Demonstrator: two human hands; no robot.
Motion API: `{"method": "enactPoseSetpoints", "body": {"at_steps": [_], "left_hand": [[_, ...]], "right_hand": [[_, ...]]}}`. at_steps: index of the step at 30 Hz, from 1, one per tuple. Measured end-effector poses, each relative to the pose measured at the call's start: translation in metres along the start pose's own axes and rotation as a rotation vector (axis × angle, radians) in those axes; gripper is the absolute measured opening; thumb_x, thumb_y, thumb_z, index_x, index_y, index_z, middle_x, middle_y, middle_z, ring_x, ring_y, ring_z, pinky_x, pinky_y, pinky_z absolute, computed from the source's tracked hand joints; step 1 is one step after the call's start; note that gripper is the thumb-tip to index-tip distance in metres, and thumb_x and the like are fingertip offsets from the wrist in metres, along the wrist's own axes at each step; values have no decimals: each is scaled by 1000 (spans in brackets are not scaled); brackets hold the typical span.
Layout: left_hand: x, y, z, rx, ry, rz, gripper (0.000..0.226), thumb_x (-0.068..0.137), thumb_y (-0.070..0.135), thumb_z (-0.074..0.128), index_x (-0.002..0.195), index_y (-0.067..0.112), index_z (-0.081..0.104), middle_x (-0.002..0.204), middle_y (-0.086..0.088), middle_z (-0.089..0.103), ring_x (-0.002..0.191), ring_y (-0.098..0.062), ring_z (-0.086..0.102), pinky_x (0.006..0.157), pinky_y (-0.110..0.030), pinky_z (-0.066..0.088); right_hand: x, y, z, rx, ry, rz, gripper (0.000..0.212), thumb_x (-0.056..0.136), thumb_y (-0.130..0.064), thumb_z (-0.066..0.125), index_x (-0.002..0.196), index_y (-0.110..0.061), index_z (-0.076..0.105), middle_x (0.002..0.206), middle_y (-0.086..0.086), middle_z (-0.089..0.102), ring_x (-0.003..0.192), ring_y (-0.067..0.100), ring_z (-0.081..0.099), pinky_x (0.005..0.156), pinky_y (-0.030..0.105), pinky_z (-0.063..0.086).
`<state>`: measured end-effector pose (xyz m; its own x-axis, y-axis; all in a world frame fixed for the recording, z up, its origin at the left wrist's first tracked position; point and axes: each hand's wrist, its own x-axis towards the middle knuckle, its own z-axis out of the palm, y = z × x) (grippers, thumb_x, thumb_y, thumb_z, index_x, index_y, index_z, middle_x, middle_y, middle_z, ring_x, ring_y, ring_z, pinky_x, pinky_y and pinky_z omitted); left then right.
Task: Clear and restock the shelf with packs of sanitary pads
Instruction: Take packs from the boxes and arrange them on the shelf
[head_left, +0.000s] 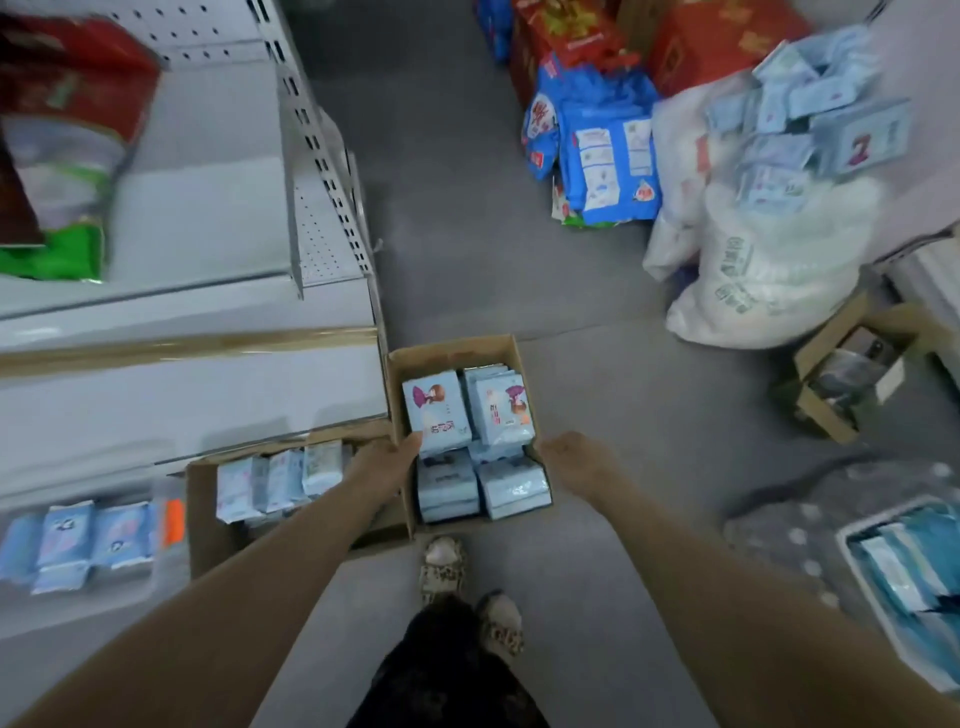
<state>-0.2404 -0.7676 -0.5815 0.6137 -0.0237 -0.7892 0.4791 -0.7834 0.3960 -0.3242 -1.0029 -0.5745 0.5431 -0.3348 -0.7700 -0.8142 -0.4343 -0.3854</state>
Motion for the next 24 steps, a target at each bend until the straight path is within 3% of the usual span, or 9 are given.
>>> {"method": "enactPoseSetpoints", "body": {"at_steps": [2, 4, 7, 11, 13, 16, 19, 21, 24], "left_hand": [[28, -9, 22, -89, -19, -93, 63, 99, 59, 42, 121, 5, 62, 113, -21, 63, 100, -33, 60, 79, -31, 44], [59, -17, 43, -171, -36, -177, 66, 98, 59, 44, 124, 1, 59, 111, -17, 63, 101, -33, 60, 79, -32, 43], [108, -28, 76, -381, -67, -288, 59, 93, 60, 56, 117, 6, 59, 107, -11, 63, 99, -28, 61, 86, -39, 52], [177, -45, 112, -625, -61, -349, 48, 91, 53, 64, 101, 7, 56, 91, -5, 58, 91, -23, 60, 99, -43, 53], [207, -52, 128, -748, -64, -347, 47, 92, 49, 65, 110, 7, 51, 94, -4, 58, 83, -18, 59, 96, -40, 53], [247, -67, 146, -851, -89, -393, 52, 90, 50, 66, 119, 9, 53, 109, -7, 62, 93, -20, 64, 91, -36, 56], [281, -82, 160, -839, -90, -468, 59, 81, 55, 75, 116, 9, 60, 107, -11, 66, 97, -25, 67, 87, -37, 57], [299, -89, 169, -921, -78, -523, 58, 76, 53, 80, 110, 10, 61, 107, -12, 66, 100, -27, 67, 93, -40, 56], [314, -89, 176, -1052, -55, -521, 45, 77, 48, 79, 98, 13, 60, 107, -12, 66, 102, -27, 66, 94, -39, 56]], "right_hand": [[30, 7, 13, 71, -28, 12, 42, 103, -37, 49, 115, 0, 66, 114, 18, 67, 101, 27, 62, 93, 37, 48], [60, 13, 25, 127, -48, 39, 38, 104, -36, 49, 109, -2, 63, 109, 16, 64, 99, 27, 60, 99, 45, 48], [112, 25, 49, 227, -59, 85, 24, 101, -38, 53, 98, -15, 59, 101, 11, 61, 93, 25, 58, 98, 50, 52], [190, 43, 86, 356, -76, 183, 34, 95, -48, 59, 78, -18, 59, 90, 9, 62, 85, 24, 60, 97, 50, 54], [224, 52, 104, 469, -80, 271, 41, 90, -53, 66, 83, -13, 60, 84, 10, 58, 78, 22, 57, 93, 44, 56], [254, 64, 127, 620, -113, 367, 38, 88, -50, 71, 101, -15, 65, 90, 8, 55, 75, 18, 52, 74, 30, 52], [277, 76, 146, 714, -93, 434, 45, 93, -46, 67, 116, -8, 63, 98, 13, 61, 81, 19, 62, 65, 23, 54], [290, 76, 156, 891, -63, 472, 38, 89, -46, 72, 105, -12, 65, 102, 17, 67, 99, 23, 68, 80, 26, 59], [306, 68, 168, 1080, -2, 472, 29, 87, -43, 76, 101, -20, 64, 99, 1, 68, 95, 17, 66, 94, 37, 57]]}}
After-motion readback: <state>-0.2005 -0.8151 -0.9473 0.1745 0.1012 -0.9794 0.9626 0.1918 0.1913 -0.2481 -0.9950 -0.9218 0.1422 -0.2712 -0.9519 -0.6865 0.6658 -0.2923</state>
